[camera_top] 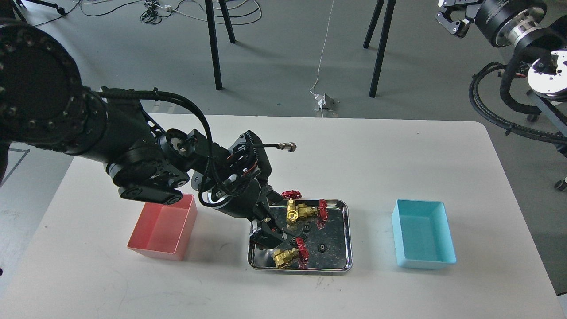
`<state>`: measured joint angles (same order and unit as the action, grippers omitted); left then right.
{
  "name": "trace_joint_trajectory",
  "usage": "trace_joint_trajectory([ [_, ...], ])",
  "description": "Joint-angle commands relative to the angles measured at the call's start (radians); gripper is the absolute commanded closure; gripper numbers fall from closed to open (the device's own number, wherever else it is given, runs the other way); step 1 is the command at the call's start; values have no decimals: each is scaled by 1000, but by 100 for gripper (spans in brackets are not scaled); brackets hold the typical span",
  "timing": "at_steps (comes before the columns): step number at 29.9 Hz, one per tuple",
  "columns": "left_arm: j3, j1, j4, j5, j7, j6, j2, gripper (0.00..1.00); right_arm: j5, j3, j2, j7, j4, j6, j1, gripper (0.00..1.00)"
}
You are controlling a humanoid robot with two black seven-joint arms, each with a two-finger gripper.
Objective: Place valve in pink box and gear in blue box
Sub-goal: 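Grasp the brass valve with red handwheel using the left gripper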
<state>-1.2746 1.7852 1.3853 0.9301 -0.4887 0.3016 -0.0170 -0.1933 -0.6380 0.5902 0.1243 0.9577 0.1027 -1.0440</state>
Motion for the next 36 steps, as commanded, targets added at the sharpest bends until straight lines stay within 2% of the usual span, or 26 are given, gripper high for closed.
trace_joint_trajectory([
  [1, -19, -49, -25, 6, 0, 25, -3, 4, 0, 1, 3, 1, 4, 0, 16, 0],
  [8, -20, -159, -160, 6, 0, 27, -4, 4, 0, 3, -1, 1, 6, -1, 29, 0],
  [12, -19, -205, -196, 6, 0, 27, -1, 8, 2, 3, -3, 3, 7, 0, 41, 0],
  [16, -19, -254, -239, 12, 0, 30, 0, 20, 2, 3, -3, 5, 9, 0, 51, 0],
  [25, -20, -334, -347, 36, 0, 34, 5, 37, 2, 3, -1, 6, 10, 0, 70, 0],
  [30, -19, -345, -364, 62, 0, 34, 5, 46, 2, 3, 0, 6, 10, 0, 70, 0],
  [33, -19, -346, -364, 64, 0, 36, 3, 55, 2, 3, 2, 6, 12, 0, 70, 0],
  [36, -19, -346, -364, 64, 0, 48, -1, 58, 2, 3, 3, 6, 12, -1, 70, 0],
])
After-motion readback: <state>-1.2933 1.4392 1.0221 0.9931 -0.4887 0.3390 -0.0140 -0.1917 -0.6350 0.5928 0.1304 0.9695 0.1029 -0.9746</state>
